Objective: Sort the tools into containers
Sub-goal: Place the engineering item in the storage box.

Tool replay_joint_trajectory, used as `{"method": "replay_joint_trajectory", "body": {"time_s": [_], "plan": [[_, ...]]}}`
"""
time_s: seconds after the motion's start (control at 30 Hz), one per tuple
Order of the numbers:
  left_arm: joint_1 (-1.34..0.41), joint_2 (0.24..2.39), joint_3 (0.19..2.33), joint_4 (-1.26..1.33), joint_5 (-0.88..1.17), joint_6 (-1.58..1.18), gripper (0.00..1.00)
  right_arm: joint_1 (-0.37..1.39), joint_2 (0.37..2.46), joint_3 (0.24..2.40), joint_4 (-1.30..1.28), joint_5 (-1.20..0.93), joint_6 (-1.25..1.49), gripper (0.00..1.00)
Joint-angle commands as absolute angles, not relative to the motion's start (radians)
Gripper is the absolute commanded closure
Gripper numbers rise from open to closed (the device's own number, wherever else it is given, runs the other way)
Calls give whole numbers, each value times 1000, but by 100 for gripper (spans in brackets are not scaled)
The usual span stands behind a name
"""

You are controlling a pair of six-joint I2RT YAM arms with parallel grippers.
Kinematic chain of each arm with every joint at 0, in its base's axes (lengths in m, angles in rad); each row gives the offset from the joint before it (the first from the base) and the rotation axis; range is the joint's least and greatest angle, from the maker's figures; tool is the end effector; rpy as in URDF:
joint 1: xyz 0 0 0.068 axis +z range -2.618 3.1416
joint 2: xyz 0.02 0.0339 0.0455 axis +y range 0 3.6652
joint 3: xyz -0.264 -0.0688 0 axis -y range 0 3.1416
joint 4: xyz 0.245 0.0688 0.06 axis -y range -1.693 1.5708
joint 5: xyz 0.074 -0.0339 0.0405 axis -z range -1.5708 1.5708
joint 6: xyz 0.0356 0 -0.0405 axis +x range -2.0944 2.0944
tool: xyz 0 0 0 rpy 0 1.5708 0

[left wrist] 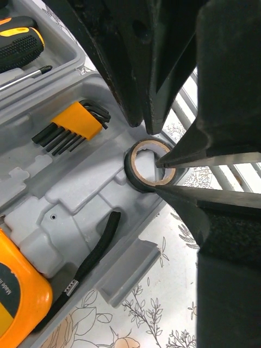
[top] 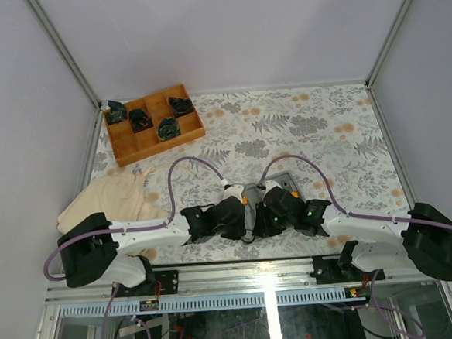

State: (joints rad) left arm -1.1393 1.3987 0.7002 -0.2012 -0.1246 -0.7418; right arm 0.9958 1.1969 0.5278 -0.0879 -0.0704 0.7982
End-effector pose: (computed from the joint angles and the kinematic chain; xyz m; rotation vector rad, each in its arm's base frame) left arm 0.1165 -0.2425 0.1764 0.4540 2.5380 -0.6314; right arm 0.1244 0.1965 0.1791 -0.2885 2.5201 0.9099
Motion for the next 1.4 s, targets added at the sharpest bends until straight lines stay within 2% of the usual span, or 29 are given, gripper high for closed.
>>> {"method": "replay_joint_trajectory", "body": {"time_s": [0.0,0.87,1.23,1.37], "plan": [[-1148,1422,735,-173,-162,-720,83,1003,1205,526,-39,-67,814,75],[-1158,1483,734,-166,-160,-704,92,1003,1264,530,-30,-81,814,77],[-1160,1497,736,-166,-155,-703,100,1004,1301,547,-57,-91,801,84],[-1162,1503,734,-164,-151,-701,100,1006,1317,554,-84,-88,795,89]]}}
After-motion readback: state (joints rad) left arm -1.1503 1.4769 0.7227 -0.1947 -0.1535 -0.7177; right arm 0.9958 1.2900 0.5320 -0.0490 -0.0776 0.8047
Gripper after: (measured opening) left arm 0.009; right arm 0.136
